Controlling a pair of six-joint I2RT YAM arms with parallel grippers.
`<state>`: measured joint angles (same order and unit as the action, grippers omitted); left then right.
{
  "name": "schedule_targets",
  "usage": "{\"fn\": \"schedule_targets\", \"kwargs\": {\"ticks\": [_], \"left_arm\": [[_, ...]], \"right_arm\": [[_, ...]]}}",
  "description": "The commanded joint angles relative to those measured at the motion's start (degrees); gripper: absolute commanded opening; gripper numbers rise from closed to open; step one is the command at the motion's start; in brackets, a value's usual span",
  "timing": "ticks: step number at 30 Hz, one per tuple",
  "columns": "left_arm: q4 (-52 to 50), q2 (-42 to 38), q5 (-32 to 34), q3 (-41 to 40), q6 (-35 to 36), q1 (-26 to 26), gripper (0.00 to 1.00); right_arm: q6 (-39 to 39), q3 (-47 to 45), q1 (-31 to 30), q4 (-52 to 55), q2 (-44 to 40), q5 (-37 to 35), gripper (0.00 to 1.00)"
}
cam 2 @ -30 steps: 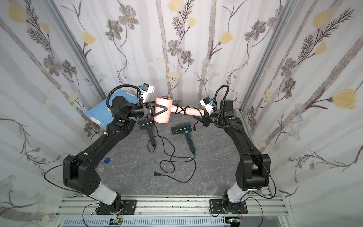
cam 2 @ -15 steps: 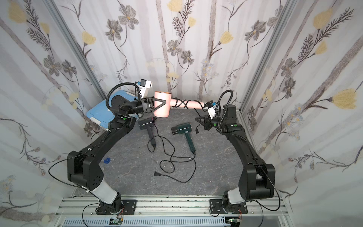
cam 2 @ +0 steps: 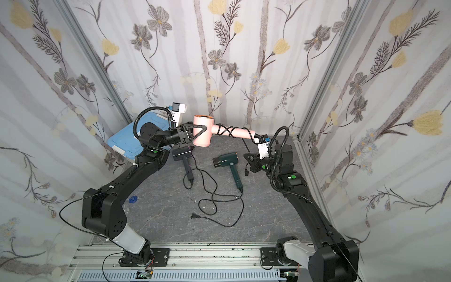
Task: Wrap the cord around the hair dryer
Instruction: Wrap the power cord around the hair dryer.
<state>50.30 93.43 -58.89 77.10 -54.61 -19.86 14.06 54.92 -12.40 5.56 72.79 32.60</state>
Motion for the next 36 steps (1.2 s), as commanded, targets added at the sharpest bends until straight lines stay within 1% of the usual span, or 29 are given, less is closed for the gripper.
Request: {"fn": "schedule_targets", "kwargs": {"ticks": [1, 5, 9, 12, 15, 17, 19, 21, 23, 24, 30, 31, 34, 36], "left_arm": [[6.7, 0.7, 11.2, -1.6, 0.0, 0.3, 0.0], [14.2, 1.6, 12.3, -3.0, -5.3, 0.4, 0.0], [19.0, 2.8, 13.5, -4.1, -8.9, 0.3, 0.0], [16.2, 2.6, 14.1, -4.4, -6.8, -0.4, 0.0], [9.4, 2.5, 13.4, -2.4, -2.6, -1.4, 0.0], [0.1, 1.8, 12.2, 0.0, 3.5, -2.1, 0.0], [-14.1, 0.3, 11.9, 2.7, 13.8, -3.0, 0.0], [-30.9, -0.7, 11.8, 6.9, 27.1, -4.3, 0.0], [-43.9, -0.8, 12.1, 11.1, 36.5, -5.4, 0.0], [-48.2, -0.8, 12.3, 12.3, 40.1, -5.8, 0.0], [-67.9, -0.3, 14.5, 17.7, 54.3, -8.0, 0.0], [-69.7, -0.3, 14.6, 18.2, 55.7, -8.2, 0.0], [-72.8, -0.2, 12.8, 18.5, 57.8, -8.5, 0.0], [-74.1, -0.3, 11.6, 18.5, 59.0, -8.9, 0.0]], "right_arm": [[2.4, -2.0, 0.8, -6.1, -3.4, 0.3, 0.0], [5.1, -2.2, 1.9, -6.4, -4.8, -1.2, 0.0], [7.6, -2.4, 2.8, -8.7, -5.0, 0.4, 0.0], [4.1, 1.0, 0.4, -4.2, -3.0, -0.9, 0.0], [-1.9, 5.8, -4.6, 3.8, -0.8, -6.8, 0.0], [-5.4, 8.7, -7.1, 9.4, 0.0, -10.6, 0.0], [-8.9, 11.9, -8.4, 15.9, 0.2, -14.4, 0.0], [-13.1, 16.4, -9.1, 23.2, 0.7, -18.3, 0.0], [-16.7, 20.6, -9.4, 29.6, 1.3, -22.6, 0.0], [-18.7, 22.5, -9.5, 32.4, 1.4, -24.7, 0.0], [-25.2, 32.3, -10.2, 42.2, 3.5, -34.0, 0.0], [-25.9, 33.7, -10.3, 43.1, 4.1, -35.5, 0.0], [-28.6, 37.4, -10.5, 44.4, 6.0, -39.6, 0.06], [-30.2, 39.4, -10.6, 44.3, 7.3, -40.6, 0.08]]}}
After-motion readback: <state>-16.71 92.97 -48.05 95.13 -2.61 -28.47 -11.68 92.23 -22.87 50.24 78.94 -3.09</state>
